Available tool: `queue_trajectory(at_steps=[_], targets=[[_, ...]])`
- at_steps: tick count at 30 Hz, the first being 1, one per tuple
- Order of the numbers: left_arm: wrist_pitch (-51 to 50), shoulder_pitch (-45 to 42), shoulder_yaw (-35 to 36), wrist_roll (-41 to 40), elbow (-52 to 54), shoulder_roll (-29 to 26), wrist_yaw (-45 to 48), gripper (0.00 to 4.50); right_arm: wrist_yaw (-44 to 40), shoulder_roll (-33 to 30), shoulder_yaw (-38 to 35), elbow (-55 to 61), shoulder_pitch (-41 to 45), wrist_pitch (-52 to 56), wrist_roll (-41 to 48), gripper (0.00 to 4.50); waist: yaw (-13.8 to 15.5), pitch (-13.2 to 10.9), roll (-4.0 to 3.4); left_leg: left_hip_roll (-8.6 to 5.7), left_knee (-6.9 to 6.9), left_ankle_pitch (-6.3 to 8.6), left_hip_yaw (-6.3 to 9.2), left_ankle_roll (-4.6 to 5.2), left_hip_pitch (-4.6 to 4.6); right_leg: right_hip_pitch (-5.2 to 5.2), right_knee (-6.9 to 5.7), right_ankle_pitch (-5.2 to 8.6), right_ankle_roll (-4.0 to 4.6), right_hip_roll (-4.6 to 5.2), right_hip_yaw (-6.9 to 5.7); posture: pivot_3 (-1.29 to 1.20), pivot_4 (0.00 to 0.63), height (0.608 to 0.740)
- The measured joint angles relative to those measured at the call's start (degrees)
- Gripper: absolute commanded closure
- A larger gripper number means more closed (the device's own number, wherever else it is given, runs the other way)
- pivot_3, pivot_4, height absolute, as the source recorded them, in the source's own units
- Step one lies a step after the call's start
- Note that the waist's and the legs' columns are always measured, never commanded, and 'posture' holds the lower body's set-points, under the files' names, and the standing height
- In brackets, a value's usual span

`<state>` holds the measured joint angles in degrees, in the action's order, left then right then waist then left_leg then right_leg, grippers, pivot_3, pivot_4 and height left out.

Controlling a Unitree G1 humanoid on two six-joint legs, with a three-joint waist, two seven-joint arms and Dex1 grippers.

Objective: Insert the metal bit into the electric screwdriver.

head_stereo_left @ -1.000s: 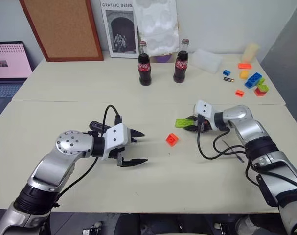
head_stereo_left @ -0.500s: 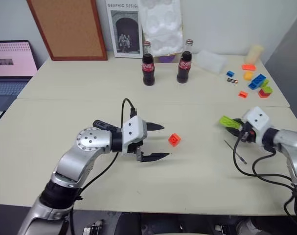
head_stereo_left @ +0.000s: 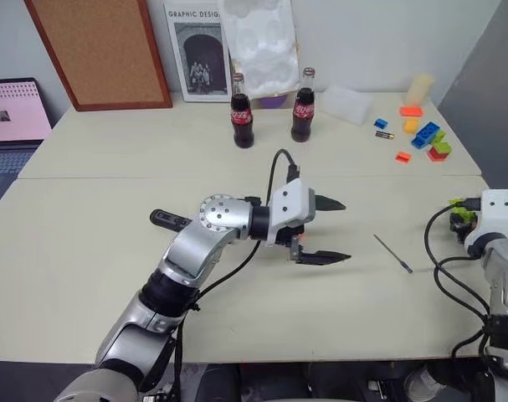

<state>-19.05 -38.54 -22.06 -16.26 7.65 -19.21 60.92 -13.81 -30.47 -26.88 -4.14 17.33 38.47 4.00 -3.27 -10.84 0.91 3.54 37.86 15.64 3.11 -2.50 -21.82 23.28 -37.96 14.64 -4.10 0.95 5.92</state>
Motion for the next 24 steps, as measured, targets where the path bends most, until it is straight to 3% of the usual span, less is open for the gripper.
queue_trajectory(at_steps=[4,9,13,16,20,24], targets=[[0.64,-0.09,-0.12,0.67,-1.42,0.71,0.57,0.0,0.54,1.04,-0.96,2.24,-1.48,0.81,2.04,1.26,0.02,0.0,-0.02,-0.01,-0.01,0.01,0.0,0.01,-0.08,0.03,0.08,0.05,-0.05,0.01,0.01,0.0,0.15,0.74],[0.59,-0.1,-0.1,0.75,-1.33,0.51,1.02,0.0,0.32,1.1,-2.68,13.03,-6.47,3.81,4.62,0.06,0.12,0.0,-0.04,0.0,-0.01,0.01,0.03,0.01,-0.08,0.03,0.06,0.07,-0.08,0.01,-0.02,0.0,0.15,0.74],[-0.62,0.72,1.92,0.53,-0.8,-3.01,0.96,0.0,-2.71,-2.41,-2.32,25.29,-12.27,5.47,5.79,0.06,-0.27,-0.02,-0.12,0.0,0.0,0.01,0.02,0.01,-0.03,0.03,0.03,0.2,-0.29,-0.01,0.01,0.0,0.15,0.74],[-1.77,2.86,5.54,0.39,1.1,-8.83,1.18,0.0,-7.03,-5.36,-1.91,33.74,-13.98,6.72,9.01,0.06,-0.73,-0.02,-0.13,0.07,0.0,0.01,0.04,0.01,0.02,0.03,-0.01,0.22,-0.32,-0.09,0.02,0.0,0.15,0.74],[-1.78,7.04,9.33,0.35,3.51,-17.92,3.76,0.0,-14.88,-8.32,5.42,42.65,-14.3,10.26,16.53,0.06,-1.05,-0.04,-0.1,0.11,0.0,0.01,0.11,0.01,0.01,0.02,-0.01,0.23,-0.29,-0.1,-0.05,0.0,0.15,0.74],[-0.18,10.97,11.79,1.0,3.96,-26.52,7.38,0.0,-17.71,-8.11,18.1,44.47,-11.9,11.99,19.06,0.06,-1.02,-0.08,-0.02,0.12,0.0,0.02,0.09,0.0,-0.05,0.06,0.04,0.28,-0.19,-0.07,-0.06,0.0,0.15,0.74]])
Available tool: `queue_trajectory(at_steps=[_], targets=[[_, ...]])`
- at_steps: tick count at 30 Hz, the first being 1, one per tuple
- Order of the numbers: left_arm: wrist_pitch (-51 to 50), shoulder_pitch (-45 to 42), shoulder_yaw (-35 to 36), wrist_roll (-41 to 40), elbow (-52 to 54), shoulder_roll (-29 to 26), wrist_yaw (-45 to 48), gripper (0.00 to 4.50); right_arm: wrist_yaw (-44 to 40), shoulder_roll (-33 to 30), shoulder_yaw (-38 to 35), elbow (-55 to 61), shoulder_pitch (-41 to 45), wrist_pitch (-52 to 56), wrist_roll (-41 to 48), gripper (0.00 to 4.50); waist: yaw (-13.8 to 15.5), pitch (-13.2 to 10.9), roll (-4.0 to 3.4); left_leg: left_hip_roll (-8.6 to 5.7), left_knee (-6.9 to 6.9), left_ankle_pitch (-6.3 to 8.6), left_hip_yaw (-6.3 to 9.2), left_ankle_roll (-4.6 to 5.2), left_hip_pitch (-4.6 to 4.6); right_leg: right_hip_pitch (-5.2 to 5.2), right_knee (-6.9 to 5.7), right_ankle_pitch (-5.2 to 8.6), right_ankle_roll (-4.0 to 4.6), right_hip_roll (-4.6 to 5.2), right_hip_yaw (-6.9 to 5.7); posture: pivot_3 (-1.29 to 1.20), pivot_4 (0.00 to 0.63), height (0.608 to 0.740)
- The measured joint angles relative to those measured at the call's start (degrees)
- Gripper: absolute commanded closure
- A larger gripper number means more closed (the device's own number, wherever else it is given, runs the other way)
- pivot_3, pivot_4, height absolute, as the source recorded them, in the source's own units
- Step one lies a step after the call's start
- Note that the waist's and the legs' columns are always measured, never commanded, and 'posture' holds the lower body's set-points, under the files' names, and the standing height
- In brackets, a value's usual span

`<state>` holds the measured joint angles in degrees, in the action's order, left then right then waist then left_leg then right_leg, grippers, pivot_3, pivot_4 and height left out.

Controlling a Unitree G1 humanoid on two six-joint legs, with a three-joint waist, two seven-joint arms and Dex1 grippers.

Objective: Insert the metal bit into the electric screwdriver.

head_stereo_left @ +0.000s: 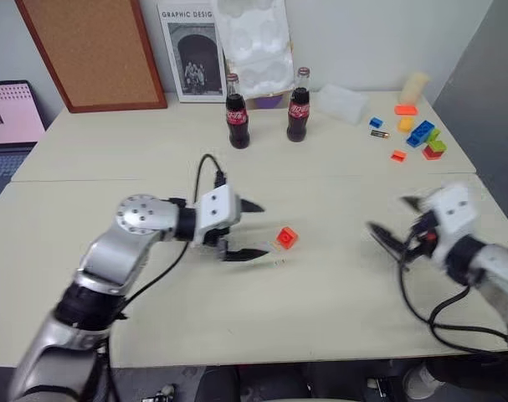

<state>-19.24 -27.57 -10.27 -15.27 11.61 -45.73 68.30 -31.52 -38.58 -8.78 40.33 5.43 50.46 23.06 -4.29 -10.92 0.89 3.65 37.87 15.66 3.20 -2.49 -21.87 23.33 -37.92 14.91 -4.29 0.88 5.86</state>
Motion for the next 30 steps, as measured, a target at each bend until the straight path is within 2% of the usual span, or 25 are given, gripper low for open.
queue_trajectory(at_steps=[3,5,10,13,17,22,25,30], targets=[[2.57,2.83,0.93,1.16,0.46,-4.02,1.65,0.0,1.56,3.97,9.41,-3.71,5.17,-0.76,-2.06,0.06,0.02,-0.01,0.04,0.0,-0.02,0.0,-0.02,0.0,-0.03,0.05,0.03,0.03,0.05,0.01,-0.01,0.0,0.15,0.74],[3.5,4.7,1.08,1.78,1.03,-4.8,1.85,0.0,3.01,7.59,13.28,-7.88,7.2,-1.2,-3.7,0.06,0.33,-0.01,0.1,0.03,-0.03,0.0,-0.01,0.0,-0.08,0.08,0.04,0.01,0.03,0.01,-0.06,0.0,0.15,0.74],[3.36,8.05,1.15,1.66,4.7,-4.68,1.08,0.0,5.74,17.76,19.57,-18.46,11.59,-3.01,-5.3,0.06,0.96,-0.02,0.09,0.04,-0.06,0.0,0.0,0.0,-0.32,0.34,-0.04,-0.15,0.24,0.0,-0.08,0.0,0.15,0.74],[3.29,8.67,1.16,1.63,5.68,-4.68,1.04,0.0,6.87,20.35,20.56,-23.24,12.88,-4.6,-6.67,0.06,1.22,-0.02,0.09,0.04,-0.05,0.0,0.01,0.0,-0.43,0.41,-0.03,-0.15,0.25,0.0,-0.11,0.0,0.15,0.74],[3.31,8.68,1.16,1.63,5.79,-4.67,1.03,0.0,7.47,21.45,21.2,-25.7,13.08,-5.25,-7.83,0.74,1.18,-0.02,0.09,0.04,-0.05,0.0,0.01,0.0,-0.48,0.5,-0.07,-0.15,0.24,-0.01,-0.11,0.0,0.15,0.74],[3.33,7.78,1.0,1.66,5.66,-4.35,1.08,0.0,5.82,20.18,21.96,-23.79,12.09,-5.18,-7.87,2.16,1.13,-0.02,0.09,0.04,-0.05,0.0,0.02,0.0,-0.56,0.56,-0.07,-0.15,0.24,-0.02,-0.11,0.0,0.15,0.74],[3.28,6.57,0.84,1.66,5.57,-3.67,1.09,0.0,5.34,19.67,22.77,-22.47,11.43,-5.11,-7.89,2.85,1.08,-0.02,0.09,0.04,-0.03,0.0,0.02,0.0,-0.67,0.67,-0.1,-0.15,0.23,-0.02,-0.11,0.0,0.15,0.74],[2.72,4.48,-0.72,1.59,4.97,-1.01,1.12,0.0,5.42,18.03,22.18,-18.68,9.89,-5.84,-8.33,2.97,1.15,-0.02,0.09,0.04,-0.01,0.0,0.04,0.0,-0.75,0.71,-0.09,-0.17,0.25,-0.02,-0.12,0.0,0.15,0.74]])
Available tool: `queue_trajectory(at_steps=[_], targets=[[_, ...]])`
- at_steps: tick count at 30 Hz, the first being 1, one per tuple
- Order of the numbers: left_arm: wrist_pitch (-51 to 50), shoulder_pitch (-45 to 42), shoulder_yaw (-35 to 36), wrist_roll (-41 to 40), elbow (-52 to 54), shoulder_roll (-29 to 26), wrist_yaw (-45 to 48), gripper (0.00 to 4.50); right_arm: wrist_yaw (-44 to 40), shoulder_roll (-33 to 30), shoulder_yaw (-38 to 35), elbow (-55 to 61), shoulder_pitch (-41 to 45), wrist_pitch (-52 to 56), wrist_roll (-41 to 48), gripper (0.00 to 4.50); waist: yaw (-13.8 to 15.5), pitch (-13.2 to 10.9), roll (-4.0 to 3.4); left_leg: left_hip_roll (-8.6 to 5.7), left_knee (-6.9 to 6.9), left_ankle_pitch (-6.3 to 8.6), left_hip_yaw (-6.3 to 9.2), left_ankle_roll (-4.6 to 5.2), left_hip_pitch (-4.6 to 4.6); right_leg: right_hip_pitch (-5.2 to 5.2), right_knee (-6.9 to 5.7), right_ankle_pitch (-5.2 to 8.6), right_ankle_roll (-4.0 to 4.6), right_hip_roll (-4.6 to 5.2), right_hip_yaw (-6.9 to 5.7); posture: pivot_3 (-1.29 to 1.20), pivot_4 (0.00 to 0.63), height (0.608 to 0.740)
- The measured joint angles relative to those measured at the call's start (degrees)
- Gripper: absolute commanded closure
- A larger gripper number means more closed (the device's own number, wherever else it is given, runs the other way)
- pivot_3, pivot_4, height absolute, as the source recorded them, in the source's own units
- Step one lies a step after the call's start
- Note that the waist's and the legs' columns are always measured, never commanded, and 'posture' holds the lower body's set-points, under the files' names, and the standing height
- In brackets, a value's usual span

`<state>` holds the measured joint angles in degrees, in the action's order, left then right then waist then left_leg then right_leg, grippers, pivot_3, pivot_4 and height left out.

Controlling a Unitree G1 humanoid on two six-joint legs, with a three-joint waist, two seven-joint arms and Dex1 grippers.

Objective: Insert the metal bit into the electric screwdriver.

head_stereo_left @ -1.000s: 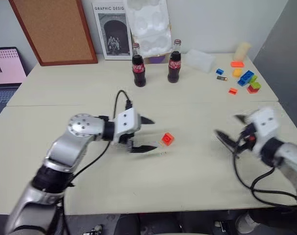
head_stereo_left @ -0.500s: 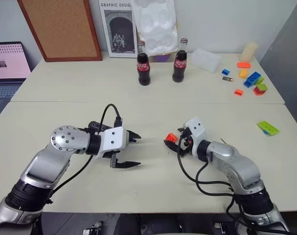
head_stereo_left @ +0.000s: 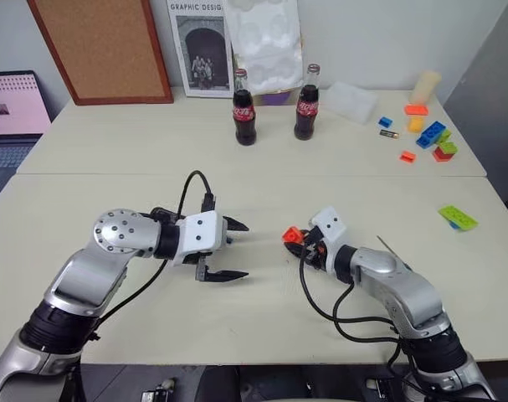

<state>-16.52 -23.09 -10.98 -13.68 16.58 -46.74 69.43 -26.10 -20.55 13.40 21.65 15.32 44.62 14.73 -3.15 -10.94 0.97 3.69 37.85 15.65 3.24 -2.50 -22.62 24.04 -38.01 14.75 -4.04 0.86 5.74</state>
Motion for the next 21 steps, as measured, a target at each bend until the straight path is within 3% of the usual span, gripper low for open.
queue_trajectory(at_steps=[7,11,15,21], targets=[[-0.88,-3.21,-1.9,-1.14,-1.35,4.3,0.15,0.0,1.4,-4.17,-8.97,7.74,-6.41,0.28,0.05,2.97,0.28,0.02,0.02,-0.02,0.06,0.0,0.04,0.0,-0.06,0.03,0.0,-0.02,0.0,0.01,-0.02,0.0,0.15,0.74],[-0.23,-8.64,-5.85,-1.56,-3.84,14.55,-1.24,0.0,6.79,-8.5,-25.82,11.31,-20.07,0.94,-3.85,2.97,2.16,0.08,0.0,-0.17,0.15,-0.01,-0.01,-0.01,-0.17,-0.04,0.09,-0.02,-0.07,0.16,-0.04,0.0,0.15,0.74],[1.01,-11.64,-9.18,-0.41,-7.08,19.56,-1.42,0.0,14.45,-5.77,-35.26,7.81,-20.71,0.93,-7.05,2.97,0.93,0.09,-0.02,-0.12,0.11,-0.02,-0.05,0.01,0.08,-0.07,-0.06,-0.07,-0.02,0.06,0.07,0.0,0.15,0.74],[3.3,-13.79,-11.81,0.46,-9.61,23.46,-1.02,0.0,19.12,-3.64,-40.97,0.88,-17.6,0.94,-7.21,2.97,0.22,0.14,-0.13,-0.09,0.07,-0.03,-0.01,0.04,0.57,-0.51,-0.03,0.02,-0.17,-0.04,0.14,0.0,0.15,0.74]])
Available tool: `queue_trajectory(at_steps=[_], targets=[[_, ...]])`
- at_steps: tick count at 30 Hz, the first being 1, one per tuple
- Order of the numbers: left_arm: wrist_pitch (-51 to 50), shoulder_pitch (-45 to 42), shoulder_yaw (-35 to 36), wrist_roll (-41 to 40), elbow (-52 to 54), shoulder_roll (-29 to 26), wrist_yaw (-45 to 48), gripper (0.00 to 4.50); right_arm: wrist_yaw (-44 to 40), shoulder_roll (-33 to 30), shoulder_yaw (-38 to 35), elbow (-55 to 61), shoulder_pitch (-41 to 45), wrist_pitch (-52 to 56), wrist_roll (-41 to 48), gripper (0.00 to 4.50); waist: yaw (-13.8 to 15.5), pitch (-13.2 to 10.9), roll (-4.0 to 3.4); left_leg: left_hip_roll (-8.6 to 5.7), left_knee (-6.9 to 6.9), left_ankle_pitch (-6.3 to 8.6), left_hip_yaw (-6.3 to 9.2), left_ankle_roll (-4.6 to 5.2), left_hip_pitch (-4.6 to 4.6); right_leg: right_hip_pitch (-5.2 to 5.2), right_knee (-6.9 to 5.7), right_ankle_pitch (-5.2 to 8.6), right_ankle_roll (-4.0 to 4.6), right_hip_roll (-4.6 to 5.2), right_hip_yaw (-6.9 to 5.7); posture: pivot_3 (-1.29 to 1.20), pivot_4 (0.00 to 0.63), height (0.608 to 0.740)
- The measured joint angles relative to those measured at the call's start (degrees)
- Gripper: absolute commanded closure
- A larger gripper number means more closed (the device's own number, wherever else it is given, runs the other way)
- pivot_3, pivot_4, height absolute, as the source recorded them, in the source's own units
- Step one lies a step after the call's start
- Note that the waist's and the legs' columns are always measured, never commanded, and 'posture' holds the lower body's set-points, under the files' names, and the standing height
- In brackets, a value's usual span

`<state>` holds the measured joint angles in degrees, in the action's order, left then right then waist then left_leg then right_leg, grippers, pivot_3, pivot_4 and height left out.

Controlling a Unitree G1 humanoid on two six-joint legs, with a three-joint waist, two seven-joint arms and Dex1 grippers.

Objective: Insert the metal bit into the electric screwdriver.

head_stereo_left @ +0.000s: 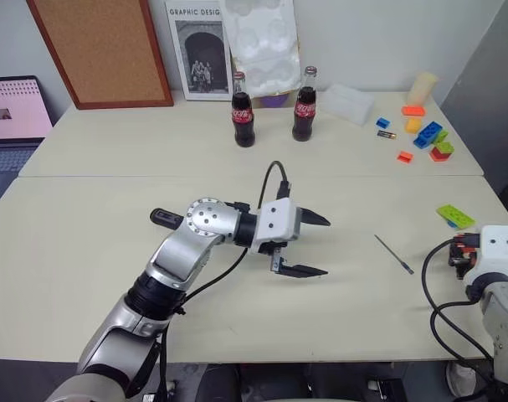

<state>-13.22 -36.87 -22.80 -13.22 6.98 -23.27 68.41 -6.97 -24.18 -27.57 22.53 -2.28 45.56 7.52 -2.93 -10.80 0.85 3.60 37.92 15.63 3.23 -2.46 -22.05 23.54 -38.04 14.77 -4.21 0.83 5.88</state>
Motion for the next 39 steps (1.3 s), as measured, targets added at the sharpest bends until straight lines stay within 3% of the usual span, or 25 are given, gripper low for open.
queue_trajectory(at_steps=[5,7,12,17,20,25,29,35,39], targets=[[1.15,-1.6,-1.33,0.68,-1.37,2.34,0.09,0.0,1.26,0.66,-1.63,-6.06,3.47,-0.29,0.66,2.97,-0.1,0.01,-0.02,-0.02,0.0,0.0,-0.04,0.0,0.11,-0.14,0.05,0.0,-0.01,0.03,0.03,0.0,0.15,0.74],[1.21,-1.87,-1.73,0.79,-1.8,3.17,0.03,0.0,1.34,0.88,-2.33,-7.26,4.07,-0.34,1.12,2.25,-0.1,0.02,-0.04,-0.01,-0.03,0.0,-0.03,0.01,0.12,-0.14,0.04,0.0,0.01,0.02,0.02,0.0,0.15,0.74],[1.2,-1.93,-1.73,0.85,-2.16,3.22,0.01,0.0,1.59,2.01,-3.49,-6.26,3.67,0.11,2.85,1.04,-0.15,0.02,-0.05,-0.01,-0.05,0.01,-0.01,0.01,0.12,-0.14,0.07,0.0,0.03,0.02,0.02,0.0,0.15,0.74],[0.95,-2.08,-1.64,0.81,-2.19,3.16,-0.23,0.0,1.96,3.32,-4.75,3.59,-0.71,3.14,4.52,0.03,-0.11,0.02,-0.07,-0.01,-0.05,0.01,0.0,0.01,0.11,-0.14,0.07,0.05,-0.06,0.02,0.02,0.0,0.15,0.74],[0.87,-2.17,-1.42,0.76,-2.23,2.48,-0.26,0.0,1.63,2.92,-4.87,10.25,-4.78,4.92,4.69,0.03,-0.1,0.03,-0.08,-0.01,-0.05,0.01,0.0,0.01,0.11,-0.14,0.06,0.07,-0.07,0.02,0.01,0.0,0.15,0.74],[0.66,-2.93,2.24,0.52,-3.42,-2.73,0.17,0.0,-7.98,-5.8,-3.5,21.46,-12.07,3.57,7.12,0.03,-0.78,0.03,-0.12,0.01,-0.06,0.01,0.0,0.01,0.19,-0.14,0.04,0.07,-0.08,0.0,0.03,0.0,0.15,0.74],[1.35,-4.53,5.37,0.55,-6.0,-10.85,3.9,0.0,-19.8,-12.19,-1.42,26.82,-11.31,1.44,15.37,0.03,-0.85,0.01,-0.09,0.03,-0.05,0.01,0.02,0.0,0.23,-0.19,0.04,0.1,0.02,-0.03,0.02,0.0,0.15,0.74],[4.62,-5.69,7.17,2.08,-10.85,-20.95,10.21,0.0,-30.06,-18.61,3.28,29.5,-7.42,-0.06,24.2,0.03,-0.33,-0.07,0.04,0.06,-0.08,0.01,0.03,0.0,0.12,-0.19,0.22,0.08,-0.03,-0.01,-0.06,0.0,0.15,0.74],[15.46,-7.61,6.4,9.89,-19.52,-28.83,14.46,0.0,-33.62,-22.35,9.21,29.21,-3.85,0.01,27.14,0.03,-0.2,-0.1,0.1,0.08,-0.11,0.02,0.03,0.0,0.07,-0.14,0.26,0.12,0.0,-0.01,-0.1,0.0,0.15,0.74]])
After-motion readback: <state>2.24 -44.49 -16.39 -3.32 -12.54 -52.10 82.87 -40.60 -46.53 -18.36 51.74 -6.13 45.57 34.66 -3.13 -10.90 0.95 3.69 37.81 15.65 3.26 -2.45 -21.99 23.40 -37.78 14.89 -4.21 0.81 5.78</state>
